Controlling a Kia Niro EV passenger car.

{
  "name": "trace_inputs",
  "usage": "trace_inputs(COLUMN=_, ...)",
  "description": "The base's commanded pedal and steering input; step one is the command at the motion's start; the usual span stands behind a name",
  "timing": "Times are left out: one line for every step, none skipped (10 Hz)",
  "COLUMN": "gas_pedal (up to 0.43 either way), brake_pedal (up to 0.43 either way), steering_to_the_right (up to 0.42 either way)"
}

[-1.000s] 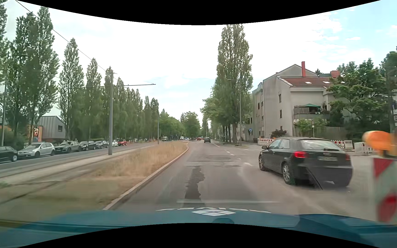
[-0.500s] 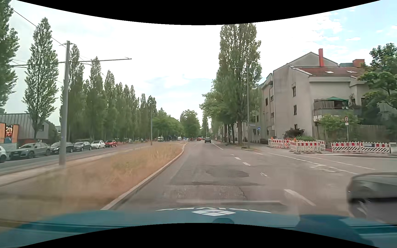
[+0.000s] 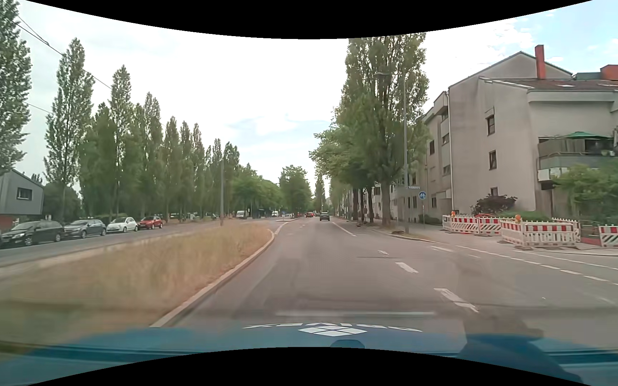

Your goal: Follow the waypoints while adhering to traffic rules and regulations

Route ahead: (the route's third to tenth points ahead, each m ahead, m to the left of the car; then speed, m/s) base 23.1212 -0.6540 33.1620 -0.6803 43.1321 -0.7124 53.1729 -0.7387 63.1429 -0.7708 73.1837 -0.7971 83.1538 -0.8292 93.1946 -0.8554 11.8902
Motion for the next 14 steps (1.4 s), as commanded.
trace_inputs(gas_pedal=0.177, brake_pedal=0.0, steering_to_the_right=-0.004)
trace_inputs(gas_pedal=0.177, brake_pedal=0.0, steering_to_the_right=-0.004)
trace_inputs(gas_pedal=0.177, brake_pedal=0.0, steering_to_the_right=-0.005)
trace_inputs(gas_pedal=0.177, brake_pedal=0.0, steering_to_the_right=-0.005)
trace_inputs(gas_pedal=0.177, brake_pedal=0.0, steering_to_the_right=-0.004)
trace_inputs(gas_pedal=0.177, brake_pedal=0.0, steering_to_the_right=-0.005)
trace_inputs(gas_pedal=0.177, brake_pedal=0.0, steering_to_the_right=-0.004)
trace_inputs(gas_pedal=0.177, brake_pedal=0.0, steering_to_the_right=-0.005)
trace_inputs(gas_pedal=0.177, brake_pedal=0.0, steering_to_the_right=-0.005)
trace_inputs(gas_pedal=0.177, brake_pedal=0.0, steering_to_the_right=-0.005)
trace_inputs(gas_pedal=0.177, brake_pedal=0.0, steering_to_the_right=-0.004)
trace_inputs(gas_pedal=0.177, brake_pedal=0.0, steering_to_the_right=-0.003)
trace_inputs(gas_pedal=0.177, brake_pedal=0.0, steering_to_the_right=0.0)
trace_inputs(gas_pedal=0.177, brake_pedal=0.0, steering_to_the_right=0.001)
